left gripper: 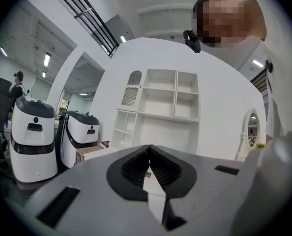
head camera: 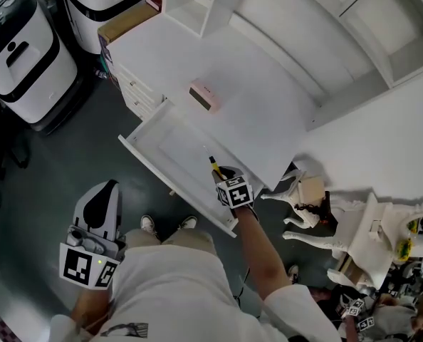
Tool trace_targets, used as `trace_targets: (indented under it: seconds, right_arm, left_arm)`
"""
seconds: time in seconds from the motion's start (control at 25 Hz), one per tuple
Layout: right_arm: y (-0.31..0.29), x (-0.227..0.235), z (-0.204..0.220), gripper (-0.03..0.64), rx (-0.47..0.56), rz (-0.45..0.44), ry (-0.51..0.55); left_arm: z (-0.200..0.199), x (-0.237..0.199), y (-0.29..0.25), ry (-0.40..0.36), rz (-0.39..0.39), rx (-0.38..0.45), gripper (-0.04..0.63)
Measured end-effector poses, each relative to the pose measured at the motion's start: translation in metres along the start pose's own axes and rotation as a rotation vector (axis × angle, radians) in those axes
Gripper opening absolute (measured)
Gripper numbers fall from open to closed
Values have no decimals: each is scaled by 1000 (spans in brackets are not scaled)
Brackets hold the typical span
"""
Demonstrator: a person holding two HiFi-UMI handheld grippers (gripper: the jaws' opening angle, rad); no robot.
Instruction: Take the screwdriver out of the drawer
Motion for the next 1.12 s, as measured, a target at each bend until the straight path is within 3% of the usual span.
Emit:
trace_targets:
  seconds: [0.36,0.6,1.12]
  right_arm:
    - [62,12,-26,86,181,42,-128]
    - [123,22,-62,86,379,64,-211]
    - [288,11,-167,86,850,37,-167]
  left_arm:
    - [-21,-3,-17,-24,44,70,15]
    - [-34,-11,-27,-39,46,108,15]
    - [-74,-19,-45,-82,24,192,15]
Point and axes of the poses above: the fingertips, and each gripper's own axes: y backward along the fingers, x to its right, z out of its underside, the point moved 2 cm from there along y, backward along the fingers, and after that the axes turned 11 degrees about -y, right-handed, at the moved point
